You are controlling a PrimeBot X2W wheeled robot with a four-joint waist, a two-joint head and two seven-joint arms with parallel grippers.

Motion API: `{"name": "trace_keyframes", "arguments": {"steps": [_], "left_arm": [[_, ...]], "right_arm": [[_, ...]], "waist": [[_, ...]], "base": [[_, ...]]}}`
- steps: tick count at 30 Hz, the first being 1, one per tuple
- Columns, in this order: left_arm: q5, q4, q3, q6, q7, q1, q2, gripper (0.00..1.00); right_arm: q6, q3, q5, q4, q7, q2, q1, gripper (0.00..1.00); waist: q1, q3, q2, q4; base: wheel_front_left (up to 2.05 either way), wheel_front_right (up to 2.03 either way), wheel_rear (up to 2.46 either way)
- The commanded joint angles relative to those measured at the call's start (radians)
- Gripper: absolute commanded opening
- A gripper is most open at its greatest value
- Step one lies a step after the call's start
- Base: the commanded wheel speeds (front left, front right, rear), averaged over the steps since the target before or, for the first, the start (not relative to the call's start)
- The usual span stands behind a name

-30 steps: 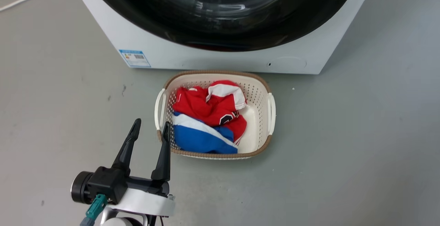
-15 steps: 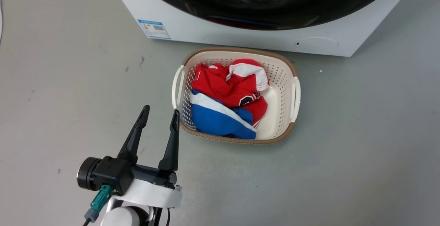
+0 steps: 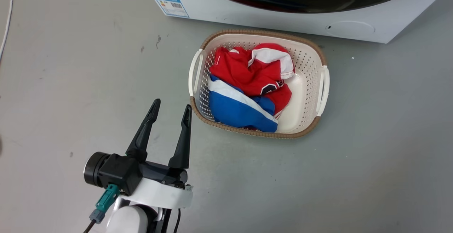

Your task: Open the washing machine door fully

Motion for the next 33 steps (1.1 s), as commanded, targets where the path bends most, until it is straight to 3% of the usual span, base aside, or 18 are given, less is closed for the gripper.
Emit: {"name": "trace_keyframes", "arguments": {"steps": [1, 15, 33], "left_arm": [[0.0, 0.002, -0.004, 0.004, -0.003, -0.009, -0.001, 1.0], [-0.01, 0.009, -0.025, 0.012, -0.003, -0.017, -0.001, 1.0], [-0.013, 0.023, -0.011, 0.024, -0.003, 0.035, -0.001, 1.0]], "right_arm": [[0.0, -0.019, -0.002, 0.006, 0.02, 0.022, -0.029, 0.0], [0.0, -0.067, -0.063, -0.036, 0.139, 0.117, -0.081, 0.0], [0.0, -0.099, -0.044, -0.099, 0.237, 0.161, 0.089, 0.0]], "waist": [[-0.0001, 0.011, 0.0, 0.006], [-0.0001, 0.039, 0.0, 0.024], [-0.0001, -0.078, 0.0, 0.014]], "base": [[0.0, 0.0, 0.0], [0.0, 0.0, 0.0], [0.0, 0.0, 0.0]]}}
